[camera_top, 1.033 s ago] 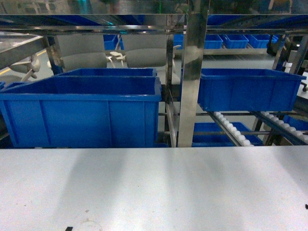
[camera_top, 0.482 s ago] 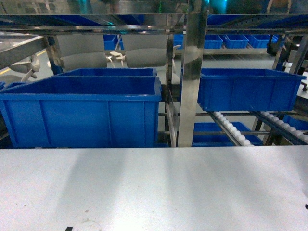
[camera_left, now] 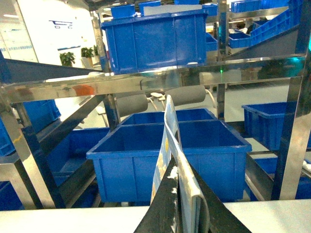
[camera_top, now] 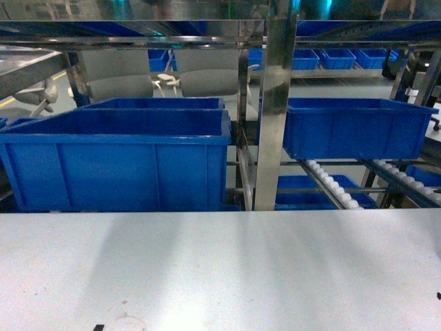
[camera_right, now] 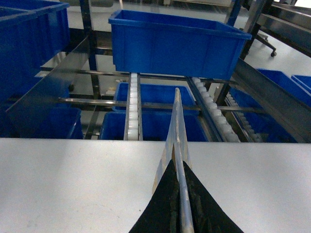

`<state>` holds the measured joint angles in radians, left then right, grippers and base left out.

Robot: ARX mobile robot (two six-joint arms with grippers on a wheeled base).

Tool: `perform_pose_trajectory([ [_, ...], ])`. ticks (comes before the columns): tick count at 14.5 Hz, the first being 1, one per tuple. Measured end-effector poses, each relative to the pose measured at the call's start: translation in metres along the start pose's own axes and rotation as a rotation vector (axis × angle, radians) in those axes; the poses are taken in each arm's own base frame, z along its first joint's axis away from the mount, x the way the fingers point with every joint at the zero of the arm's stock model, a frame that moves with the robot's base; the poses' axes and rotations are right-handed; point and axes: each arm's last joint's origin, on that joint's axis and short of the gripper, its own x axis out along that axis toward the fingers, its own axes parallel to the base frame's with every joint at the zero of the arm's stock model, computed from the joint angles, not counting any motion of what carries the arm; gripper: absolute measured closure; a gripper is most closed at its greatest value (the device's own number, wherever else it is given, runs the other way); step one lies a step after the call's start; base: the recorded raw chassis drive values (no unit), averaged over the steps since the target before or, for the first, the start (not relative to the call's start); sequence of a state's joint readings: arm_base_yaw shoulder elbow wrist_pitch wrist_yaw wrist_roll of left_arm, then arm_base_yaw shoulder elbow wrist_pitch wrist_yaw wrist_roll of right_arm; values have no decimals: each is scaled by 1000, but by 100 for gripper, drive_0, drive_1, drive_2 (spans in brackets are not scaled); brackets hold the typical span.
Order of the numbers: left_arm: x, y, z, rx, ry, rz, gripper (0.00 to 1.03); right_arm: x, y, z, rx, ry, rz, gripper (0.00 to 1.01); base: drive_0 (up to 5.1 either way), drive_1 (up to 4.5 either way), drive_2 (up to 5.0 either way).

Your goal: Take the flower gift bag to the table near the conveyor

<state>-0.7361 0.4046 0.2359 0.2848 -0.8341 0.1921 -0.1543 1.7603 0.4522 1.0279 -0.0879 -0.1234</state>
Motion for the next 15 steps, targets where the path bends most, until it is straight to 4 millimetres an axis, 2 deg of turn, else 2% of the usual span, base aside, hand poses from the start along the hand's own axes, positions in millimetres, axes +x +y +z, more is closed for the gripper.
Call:
perform_pose_trajectory([
  [7,0,0,0,0,0,0,101,7,30,-8,16,9,44,99,0,0,0],
  [11,0,0,0,0,0,0,101,-11,39,-34,17,67,66,99,0,0,0],
  [14,0,0,0,1,0,0,101,-25,46,-34,26,91,74,99,0,0,0],
  [15,0,0,0,0,0,0,101,-29,45,-33,35,92,80,90,0,0,0],
])
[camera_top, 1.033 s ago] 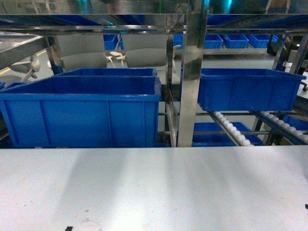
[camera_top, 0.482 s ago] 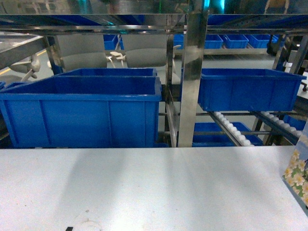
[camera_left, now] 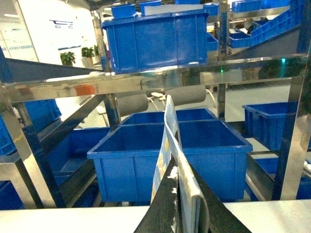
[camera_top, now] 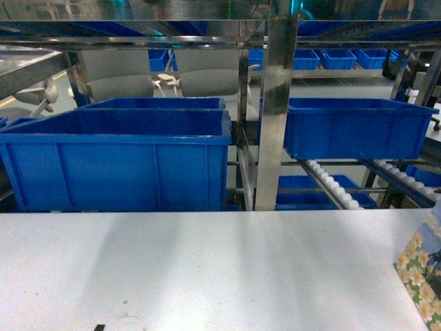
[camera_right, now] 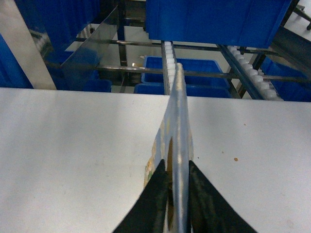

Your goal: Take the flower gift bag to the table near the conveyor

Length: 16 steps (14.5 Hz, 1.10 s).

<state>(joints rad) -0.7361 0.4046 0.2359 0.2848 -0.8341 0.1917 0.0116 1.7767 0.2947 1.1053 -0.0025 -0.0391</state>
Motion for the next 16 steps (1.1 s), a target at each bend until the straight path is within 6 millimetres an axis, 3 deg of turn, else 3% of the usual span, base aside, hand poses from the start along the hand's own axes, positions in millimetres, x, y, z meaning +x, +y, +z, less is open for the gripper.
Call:
perform_pose_trajectory([
  [5,0,0,0,1,0,0,101,-13,-10,18,25,-47,-61,41,0,0,0],
  [8,0,0,0,1,0,0,101,-29,-4,49,-16,-114,-85,4,0,0,0],
  [12,0,0,0,1,0,0,101,-67,-10,79,-5,-162,-161,3,0,0,0],
  [16,0,0,0,1,1,0,101,-111,1,84,1,-204,-184,3,0,0,0],
])
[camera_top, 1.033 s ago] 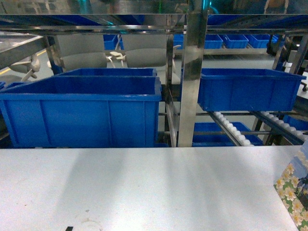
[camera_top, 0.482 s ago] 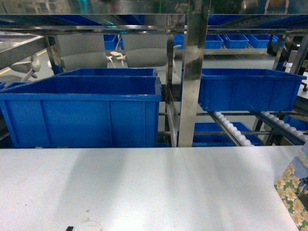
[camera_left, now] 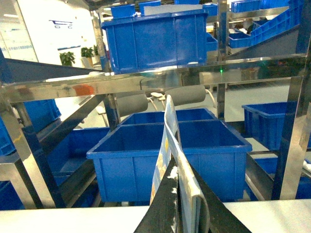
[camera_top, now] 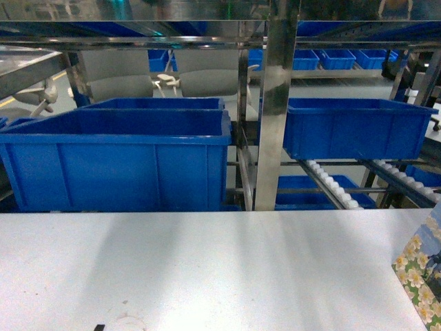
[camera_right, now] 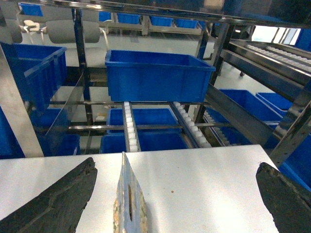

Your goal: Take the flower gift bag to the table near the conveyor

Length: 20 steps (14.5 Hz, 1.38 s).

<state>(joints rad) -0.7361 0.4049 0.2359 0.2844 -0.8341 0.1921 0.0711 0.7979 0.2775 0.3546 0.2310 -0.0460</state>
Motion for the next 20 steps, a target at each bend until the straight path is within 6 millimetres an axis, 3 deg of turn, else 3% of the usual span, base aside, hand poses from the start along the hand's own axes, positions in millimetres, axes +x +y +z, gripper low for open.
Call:
perform_pose_trajectory([
  [5,0,0,0,0,0,0,101,-65,3,8,8,-63,-70,3,0,0,0],
  [7,0,0,0,0,0,0,101,-80,4,9,24,-99,-83,3,0,0,0],
  [16,0,0,0,-1,0,0,101,-80,12,5,1,-102,-107,3,0,0,0],
  [20,21,-24,-8,22,29,5,101,-80,12,5,1,-102,-107,3,0,0,0],
])
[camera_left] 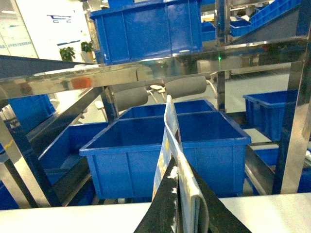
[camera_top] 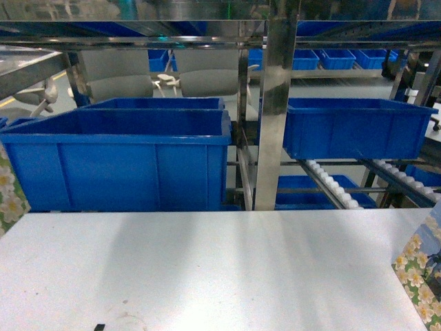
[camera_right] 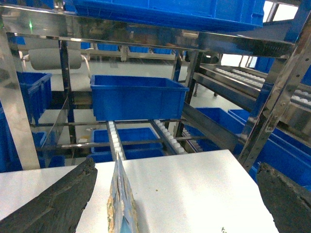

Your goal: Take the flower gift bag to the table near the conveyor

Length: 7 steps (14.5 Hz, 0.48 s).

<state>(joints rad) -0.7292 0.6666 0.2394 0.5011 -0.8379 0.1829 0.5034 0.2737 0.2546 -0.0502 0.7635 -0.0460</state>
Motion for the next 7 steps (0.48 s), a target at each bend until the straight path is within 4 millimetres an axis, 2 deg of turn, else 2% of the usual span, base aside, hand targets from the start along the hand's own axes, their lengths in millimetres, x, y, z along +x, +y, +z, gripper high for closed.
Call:
perform_pose_trajectory([
  [3,22,-22,-4,16,36,14,101,0,0,0,0,0,0,3,0,0,0],
  [7,40,-44,-29,45,96,38,101,0,0,0,0,0,0,3,0,0,0],
])
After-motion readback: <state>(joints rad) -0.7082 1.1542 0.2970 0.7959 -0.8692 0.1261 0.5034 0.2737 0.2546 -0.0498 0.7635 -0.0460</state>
